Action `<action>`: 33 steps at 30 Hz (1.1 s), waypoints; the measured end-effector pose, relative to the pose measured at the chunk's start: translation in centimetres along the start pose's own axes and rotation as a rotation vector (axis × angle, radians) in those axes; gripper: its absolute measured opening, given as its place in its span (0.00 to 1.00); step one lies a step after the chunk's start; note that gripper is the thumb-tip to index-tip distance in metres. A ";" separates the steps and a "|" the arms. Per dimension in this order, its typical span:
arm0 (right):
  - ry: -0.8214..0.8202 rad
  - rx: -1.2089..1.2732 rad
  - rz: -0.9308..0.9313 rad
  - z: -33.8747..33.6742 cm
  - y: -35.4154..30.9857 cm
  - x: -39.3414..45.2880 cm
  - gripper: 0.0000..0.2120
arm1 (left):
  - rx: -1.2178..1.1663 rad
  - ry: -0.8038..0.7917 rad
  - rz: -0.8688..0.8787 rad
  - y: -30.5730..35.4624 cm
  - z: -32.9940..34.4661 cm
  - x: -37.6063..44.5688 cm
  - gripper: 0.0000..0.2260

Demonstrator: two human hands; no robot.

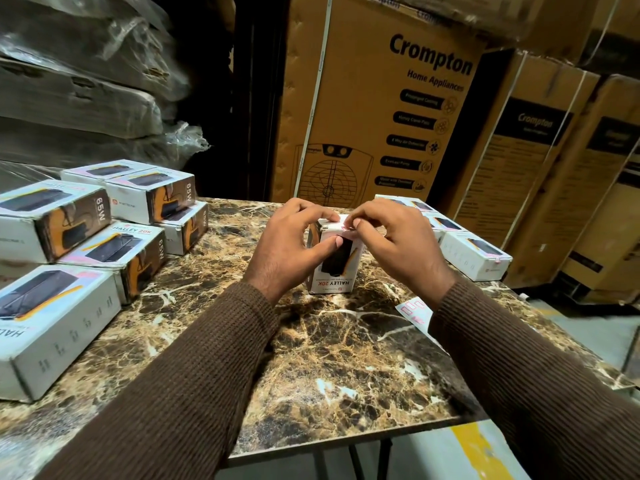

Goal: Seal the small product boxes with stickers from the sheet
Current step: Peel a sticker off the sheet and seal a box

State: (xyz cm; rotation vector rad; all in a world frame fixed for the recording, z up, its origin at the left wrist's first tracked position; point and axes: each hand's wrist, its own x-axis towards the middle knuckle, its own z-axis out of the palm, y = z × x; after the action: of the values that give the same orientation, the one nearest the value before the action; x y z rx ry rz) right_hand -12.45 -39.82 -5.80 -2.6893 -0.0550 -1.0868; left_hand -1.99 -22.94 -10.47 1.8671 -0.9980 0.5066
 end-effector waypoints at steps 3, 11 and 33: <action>-0.011 -0.016 0.004 0.2 -0.2 0.4 0.07 | -0.013 0.002 -0.004 0.0 -0.1 0.0 0.15; -0.031 -0.110 -0.043 0.4 -0.3 -0.1 0.04 | -0.014 0.006 -0.003 -0.2 0.0 0.0 0.14; -0.029 -0.201 -0.125 0.6 -0.5 0.1 0.02 | -0.034 0.000 0.002 -0.6 0.2 0.1 0.15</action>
State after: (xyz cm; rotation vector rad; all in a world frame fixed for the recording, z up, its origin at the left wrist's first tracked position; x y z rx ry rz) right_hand -12.04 -39.21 -6.09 -2.9151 -0.1271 -1.1451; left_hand -1.50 -22.97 -10.81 1.8362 -1.0027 0.4877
